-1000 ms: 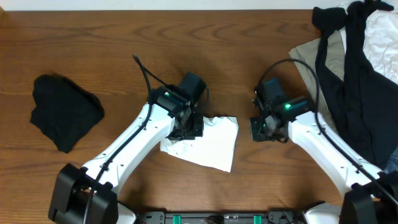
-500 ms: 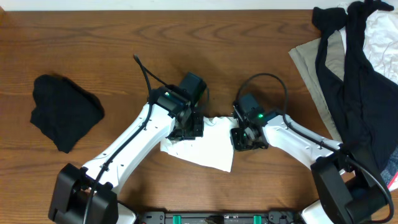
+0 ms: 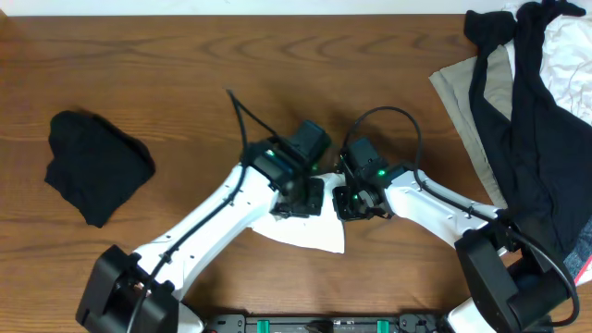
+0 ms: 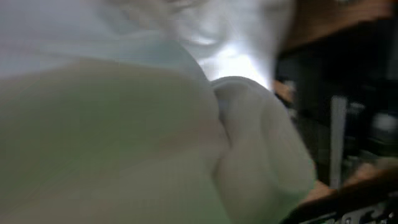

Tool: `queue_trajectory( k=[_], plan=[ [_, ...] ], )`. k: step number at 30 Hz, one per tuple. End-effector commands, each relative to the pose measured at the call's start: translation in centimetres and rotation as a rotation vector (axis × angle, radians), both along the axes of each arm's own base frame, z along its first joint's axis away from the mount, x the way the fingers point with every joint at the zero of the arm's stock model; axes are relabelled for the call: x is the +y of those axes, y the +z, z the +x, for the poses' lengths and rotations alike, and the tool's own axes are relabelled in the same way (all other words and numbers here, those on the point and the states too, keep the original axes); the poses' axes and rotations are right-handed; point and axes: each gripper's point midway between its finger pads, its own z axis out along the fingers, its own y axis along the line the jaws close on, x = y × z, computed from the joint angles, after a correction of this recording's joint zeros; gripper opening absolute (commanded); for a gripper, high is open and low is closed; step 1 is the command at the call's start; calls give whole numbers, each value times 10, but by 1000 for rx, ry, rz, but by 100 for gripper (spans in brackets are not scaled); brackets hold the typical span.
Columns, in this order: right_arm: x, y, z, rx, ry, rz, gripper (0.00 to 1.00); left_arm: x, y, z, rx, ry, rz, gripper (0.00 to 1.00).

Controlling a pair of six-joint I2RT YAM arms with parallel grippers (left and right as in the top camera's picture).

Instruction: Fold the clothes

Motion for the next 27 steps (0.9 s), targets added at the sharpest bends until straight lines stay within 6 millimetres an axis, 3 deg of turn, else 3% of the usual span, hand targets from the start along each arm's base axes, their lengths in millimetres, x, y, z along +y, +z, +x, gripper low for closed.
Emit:
queue_trajectory(
  k=[1, 20, 27],
  plan=[
    [-5, -22, -16, 63, 3, -51, 20, -20, 16, -1, -44, -30, -59, 6],
    [-5, -22, -16, 65, 3, -51, 20, -33, 20, -9, -20, -57, -114, 17],
    [-5, -22, -16, 64, 3, -51, 20, -36, 41, -6, -83, -63, -169, 16]
  ],
)
